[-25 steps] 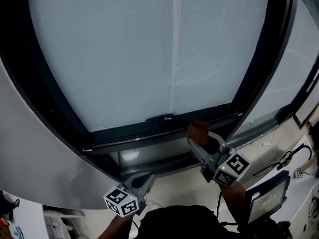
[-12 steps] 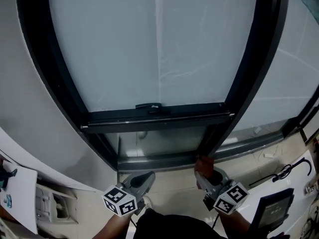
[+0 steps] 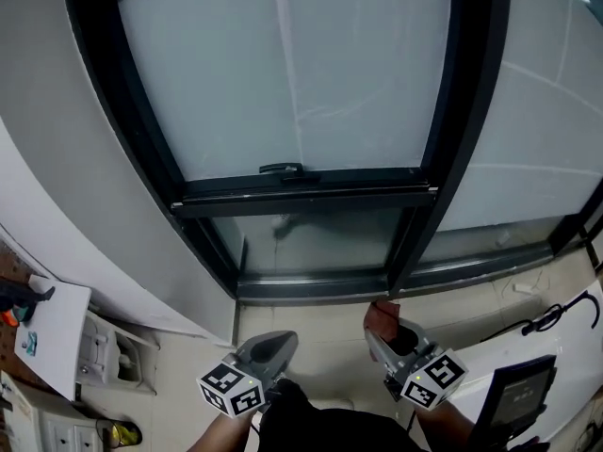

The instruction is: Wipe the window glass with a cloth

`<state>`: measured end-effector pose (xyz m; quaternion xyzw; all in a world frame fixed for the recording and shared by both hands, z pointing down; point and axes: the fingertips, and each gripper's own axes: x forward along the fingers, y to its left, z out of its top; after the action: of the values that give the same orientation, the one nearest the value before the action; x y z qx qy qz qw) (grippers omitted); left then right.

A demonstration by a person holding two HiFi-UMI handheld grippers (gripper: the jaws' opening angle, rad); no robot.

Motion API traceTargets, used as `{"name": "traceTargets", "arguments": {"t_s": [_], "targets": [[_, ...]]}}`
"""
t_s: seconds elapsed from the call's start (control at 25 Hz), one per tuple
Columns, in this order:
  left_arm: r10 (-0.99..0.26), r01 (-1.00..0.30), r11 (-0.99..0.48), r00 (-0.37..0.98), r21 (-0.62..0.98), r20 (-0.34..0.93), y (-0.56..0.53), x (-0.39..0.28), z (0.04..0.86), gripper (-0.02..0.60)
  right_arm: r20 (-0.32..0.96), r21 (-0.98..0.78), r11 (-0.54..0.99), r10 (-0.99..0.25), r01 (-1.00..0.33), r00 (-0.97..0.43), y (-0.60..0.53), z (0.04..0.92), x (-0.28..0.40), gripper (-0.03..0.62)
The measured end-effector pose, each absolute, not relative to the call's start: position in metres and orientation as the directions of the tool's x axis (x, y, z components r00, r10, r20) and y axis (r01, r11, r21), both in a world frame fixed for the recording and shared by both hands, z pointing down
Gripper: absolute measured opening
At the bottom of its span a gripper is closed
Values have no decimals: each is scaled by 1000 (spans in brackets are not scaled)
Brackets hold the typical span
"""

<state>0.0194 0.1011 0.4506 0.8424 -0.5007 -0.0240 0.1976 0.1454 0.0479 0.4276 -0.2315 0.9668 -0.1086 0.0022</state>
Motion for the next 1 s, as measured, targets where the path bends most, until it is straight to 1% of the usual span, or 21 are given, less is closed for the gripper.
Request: {"name": "traceTargets", "arguments": {"t_s": [0.24,0.72,0.84,1.0], "targets": [[-859,-839,-415,489,351,153,127,16,448,15,47,-179,884,-431,-432,-901,72,424,140,92],[-820,-803,-485,555,345,140,141,-38,438,15,38,-187,842,-509,-507,-860,92,416,87,92],[-803,-793,-505,576,342,151,142,-49,449,15,54,-206,825,-527,-526,-848,92,420,74,92],[-798,-791,-496,578,358,171,142,-62,460,15,106,-254,807,-524,-532,-845,92,432,65,91]]}}
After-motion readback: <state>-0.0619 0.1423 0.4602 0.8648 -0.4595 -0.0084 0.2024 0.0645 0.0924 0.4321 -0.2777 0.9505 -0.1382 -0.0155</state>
